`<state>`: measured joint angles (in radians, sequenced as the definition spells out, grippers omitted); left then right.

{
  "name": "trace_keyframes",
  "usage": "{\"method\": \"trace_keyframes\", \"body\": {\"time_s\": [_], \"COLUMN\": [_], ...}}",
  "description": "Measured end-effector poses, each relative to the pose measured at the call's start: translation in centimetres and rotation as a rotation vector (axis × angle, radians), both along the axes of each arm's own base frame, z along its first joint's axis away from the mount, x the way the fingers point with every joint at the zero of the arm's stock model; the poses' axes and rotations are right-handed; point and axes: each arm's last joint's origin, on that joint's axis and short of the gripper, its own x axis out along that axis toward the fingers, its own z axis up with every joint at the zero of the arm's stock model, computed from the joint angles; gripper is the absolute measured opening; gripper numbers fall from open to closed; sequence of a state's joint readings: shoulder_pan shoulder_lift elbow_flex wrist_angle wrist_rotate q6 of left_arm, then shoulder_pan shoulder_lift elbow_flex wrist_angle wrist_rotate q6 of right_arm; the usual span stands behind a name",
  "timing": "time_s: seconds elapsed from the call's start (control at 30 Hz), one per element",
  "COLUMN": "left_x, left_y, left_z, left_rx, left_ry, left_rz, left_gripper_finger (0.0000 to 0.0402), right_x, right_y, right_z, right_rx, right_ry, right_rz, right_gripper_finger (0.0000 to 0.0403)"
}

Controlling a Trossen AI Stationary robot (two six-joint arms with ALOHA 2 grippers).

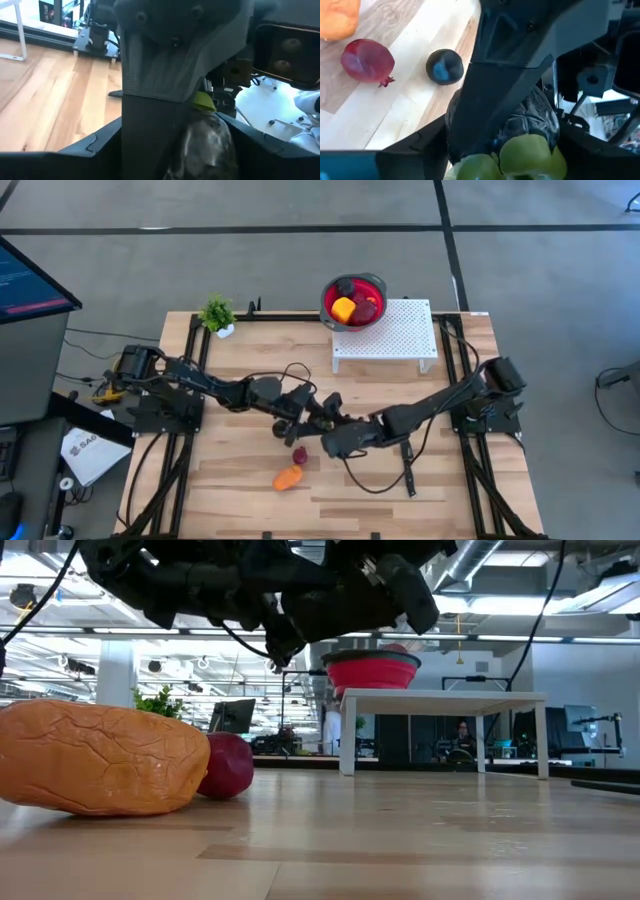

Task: Pick & Place Fruit
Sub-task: Put the mangosteen into the red strainer bowl

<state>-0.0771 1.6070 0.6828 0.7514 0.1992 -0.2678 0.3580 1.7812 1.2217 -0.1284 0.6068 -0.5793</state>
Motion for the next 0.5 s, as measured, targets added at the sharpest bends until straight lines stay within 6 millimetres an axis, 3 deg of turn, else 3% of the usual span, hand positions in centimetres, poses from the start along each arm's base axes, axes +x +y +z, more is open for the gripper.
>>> {"method": "trace_keyframes", "body": {"time_s": [0.13,0.5], "left_x": [0.0,0.1], "left_y": [0.0,1.3], "left_z": [0.0,0.3], "left_rx": [0.04,0.058], "left_ry": [-0.014,-0.046], "left_rz": [0.0,0.033], "left_gripper_finger": [0.0279,0.0333], "right_x": [-0.3,-2.3], "right_y": [0.4,0.1], "right_z": [-0.1,-2.0], "right_rx": [0.047,0.191], "right_ry": [0.005,0.191], "right_rz": [-0.022,-0.176], "right_gripper_finger": [0.0234,0.0248]}}
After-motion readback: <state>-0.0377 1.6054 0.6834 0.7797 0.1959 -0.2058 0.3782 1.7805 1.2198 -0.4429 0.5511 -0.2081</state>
